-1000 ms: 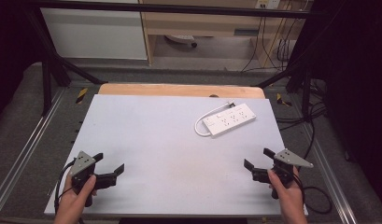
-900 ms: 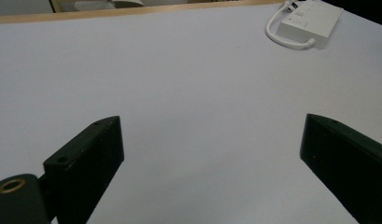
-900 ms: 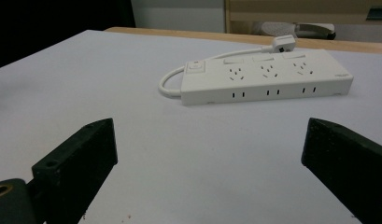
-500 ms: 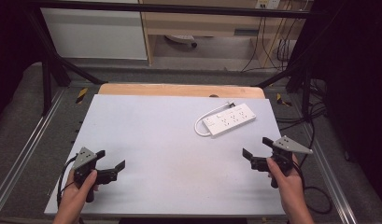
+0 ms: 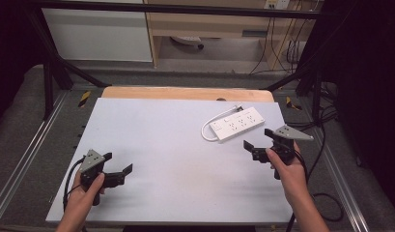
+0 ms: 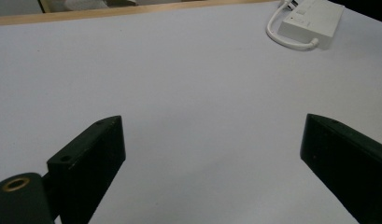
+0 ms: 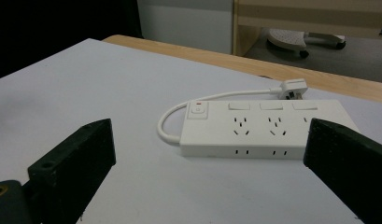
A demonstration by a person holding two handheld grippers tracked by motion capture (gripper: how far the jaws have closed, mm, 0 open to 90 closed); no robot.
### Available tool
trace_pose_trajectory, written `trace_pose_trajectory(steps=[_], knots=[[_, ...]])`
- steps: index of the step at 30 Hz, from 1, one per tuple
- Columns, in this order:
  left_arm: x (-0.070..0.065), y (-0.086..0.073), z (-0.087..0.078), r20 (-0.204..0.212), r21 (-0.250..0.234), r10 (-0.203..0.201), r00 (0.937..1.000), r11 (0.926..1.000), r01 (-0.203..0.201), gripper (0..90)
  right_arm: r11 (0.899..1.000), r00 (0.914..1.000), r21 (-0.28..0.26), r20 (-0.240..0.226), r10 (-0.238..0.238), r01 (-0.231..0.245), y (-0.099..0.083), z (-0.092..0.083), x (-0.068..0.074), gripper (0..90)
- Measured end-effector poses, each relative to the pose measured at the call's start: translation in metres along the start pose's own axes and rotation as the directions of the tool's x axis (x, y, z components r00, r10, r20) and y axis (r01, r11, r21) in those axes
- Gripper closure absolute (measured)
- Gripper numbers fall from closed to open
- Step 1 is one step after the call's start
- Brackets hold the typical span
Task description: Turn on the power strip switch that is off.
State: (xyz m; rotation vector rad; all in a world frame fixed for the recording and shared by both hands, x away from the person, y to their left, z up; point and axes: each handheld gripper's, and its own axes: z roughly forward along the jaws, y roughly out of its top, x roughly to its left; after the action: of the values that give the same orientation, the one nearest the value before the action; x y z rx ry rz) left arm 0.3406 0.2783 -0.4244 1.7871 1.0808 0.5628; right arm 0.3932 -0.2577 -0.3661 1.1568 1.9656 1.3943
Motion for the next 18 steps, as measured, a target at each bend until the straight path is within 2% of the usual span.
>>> trace_pose_trajectory(steps=[4, 8, 18], knots=[[0.001, -0.001, -0.002, -0.003, 0.0, -0.003, 1.0, 1.0, 0.003, 7.6, 1.0, 1.0, 0.004, 0.004, -0.001, 0.001, 0.008, 0.008, -0.002, 2.8], [0.001, -0.001, -0.004, 0.013, -0.008, -0.02, 0.9997, 0.9998, 0.02, 6.7, 1.0, 0.9995, 0.006, 0.02, 0.024, -0.024, 0.011, 0.011, -0.005, 2.9], [-0.002, 0.0, -0.002, 0.011, 0.0, 0.005, 0.9999, 1.0, -0.005, 6.9, 0.999, 0.9987, 0.006, 0.038, 0.034, -0.034, 0.02, 0.018, -0.017, 2.9]])
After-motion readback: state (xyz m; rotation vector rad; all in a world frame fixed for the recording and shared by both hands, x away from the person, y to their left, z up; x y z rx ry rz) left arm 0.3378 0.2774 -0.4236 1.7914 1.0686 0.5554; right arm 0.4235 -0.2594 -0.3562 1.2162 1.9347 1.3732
